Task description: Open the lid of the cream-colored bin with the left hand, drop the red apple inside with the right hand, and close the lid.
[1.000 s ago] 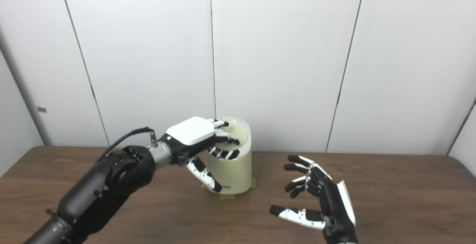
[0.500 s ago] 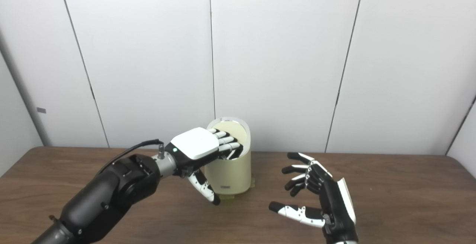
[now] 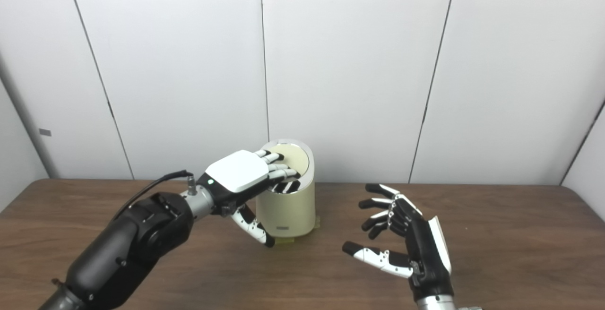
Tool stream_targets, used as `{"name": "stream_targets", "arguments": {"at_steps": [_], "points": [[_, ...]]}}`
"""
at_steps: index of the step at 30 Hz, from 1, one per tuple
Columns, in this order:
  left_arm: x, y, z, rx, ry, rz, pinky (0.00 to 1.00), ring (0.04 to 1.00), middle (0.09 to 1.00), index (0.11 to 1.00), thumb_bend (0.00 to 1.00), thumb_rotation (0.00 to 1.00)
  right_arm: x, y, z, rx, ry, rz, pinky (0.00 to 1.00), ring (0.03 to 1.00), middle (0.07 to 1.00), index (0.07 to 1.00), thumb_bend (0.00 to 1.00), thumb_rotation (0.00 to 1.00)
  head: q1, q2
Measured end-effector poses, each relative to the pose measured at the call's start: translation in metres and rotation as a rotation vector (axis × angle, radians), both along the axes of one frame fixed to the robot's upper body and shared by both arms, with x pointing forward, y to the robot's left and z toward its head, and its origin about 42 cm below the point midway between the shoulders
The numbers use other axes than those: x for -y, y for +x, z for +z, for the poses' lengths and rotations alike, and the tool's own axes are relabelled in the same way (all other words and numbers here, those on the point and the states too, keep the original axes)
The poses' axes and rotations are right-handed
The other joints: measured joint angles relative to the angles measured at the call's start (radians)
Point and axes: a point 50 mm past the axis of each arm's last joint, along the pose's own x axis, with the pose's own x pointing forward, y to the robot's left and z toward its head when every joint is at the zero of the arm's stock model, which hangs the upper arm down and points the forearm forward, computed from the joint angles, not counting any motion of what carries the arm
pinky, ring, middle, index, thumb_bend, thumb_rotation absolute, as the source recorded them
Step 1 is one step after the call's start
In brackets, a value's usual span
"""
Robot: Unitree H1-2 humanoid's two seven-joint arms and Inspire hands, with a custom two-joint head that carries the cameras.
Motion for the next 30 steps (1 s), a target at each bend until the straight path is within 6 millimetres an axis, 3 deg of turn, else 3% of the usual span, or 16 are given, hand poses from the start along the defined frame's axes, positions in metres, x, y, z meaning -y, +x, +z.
{"name": "stream_targets", "arguments": {"at_steps": [6, 9, 11, 13, 15, 21, 23, 26, 30], "points": [[-0.022, -0.002, 0.016, 0.051, -0.396, 0.09, 0.97, 1.0, 0.983, 0.998, 0.84, 0.32, 0.0, 0.0, 0.0, 0.0, 0.004, 0.0, 0.35, 0.462, 0.631, 0.717, 0.66, 0.18, 0.002, 0.0], [-0.032, -0.006, 0.018, 0.031, -0.648, 0.09, 0.94, 0.982, 0.976, 0.958, 0.78, 0.25, 0.001, 0.0, 0.0, -0.001, 0.003, -0.001, 0.35, 0.464, 0.631, 0.718, 0.66, 0.15, 0.0, 0.0], [-0.039, -0.013, 0.013, 0.001, -0.796, 0.089, 0.84, 0.941, 0.95, 0.93, 0.75, 0.22, 0.001, 0.0, 0.0, -0.002, 0.002, -0.001, 0.35, 0.46, 0.63, 0.717, 0.66, 0.14, 0.002, 0.003], [-0.045, -0.024, 0.002, -0.044, -0.937, 0.089, 0.68, 0.859, 0.894, 0.898, 0.73, 0.22, 0.003, -0.001, -0.001, -0.003, -0.001, -0.005, 0.35, 0.459, 0.63, 0.716, 0.66, 0.12, 0.006, 0.003], [-0.05, -0.038, -0.016, -0.107, -1.04, 0.112, 0.6, 0.786, 0.844, 0.872, 0.71, 0.22, 0.004, -0.001, -0.001, -0.003, -0.001, -0.006, 0.35, 0.458, 0.63, 0.715, 0.66, 0.12, 0.006, 0.003], [-0.072, -0.072, -0.072, -0.298, -1.243, 0.23, 0.56, 0.659, 0.742, 0.814, 0.7, 0.22, 0.007, -0.001, -0.002, -0.006, -0.008, -0.008, 0.39, 0.51, 0.694, 0.72, 0.66, 0.1, 0.012, 0.006], [-0.076, -0.077, -0.079, -0.32, -1.309, 0.239, 0.51, 0.63, 0.713, 0.777, 0.72, 0.23, 0.007, -0.001, -0.002, -0.007, -0.009, -0.007, 0.4, 0.523, 0.711, 0.719, 0.67, 0.1, 0.012, 0.008], [-0.076, -0.087, -0.09, -0.363, -1.444, 0.215, 0.51, 0.642, 0.72, 0.771, 0.66, 0.2, 0.008, -0.001, -0.002, -0.009, -0.012, -0.007, 0.42, 0.554, 0.727, 0.723, 0.69, 0.12, 0.012, 0.009], [-0.07, -0.103, -0.109, -0.41, -1.482, 0.2, 0.52, 0.645, 0.712, 0.749, 0.65, 0.2, 0.011, -0.002, -0.004, -0.017, -0.03, -0.001, 0.45, 0.591, 0.744, 0.733, 0.71, 0.19, 0.006, 0.014]]}}
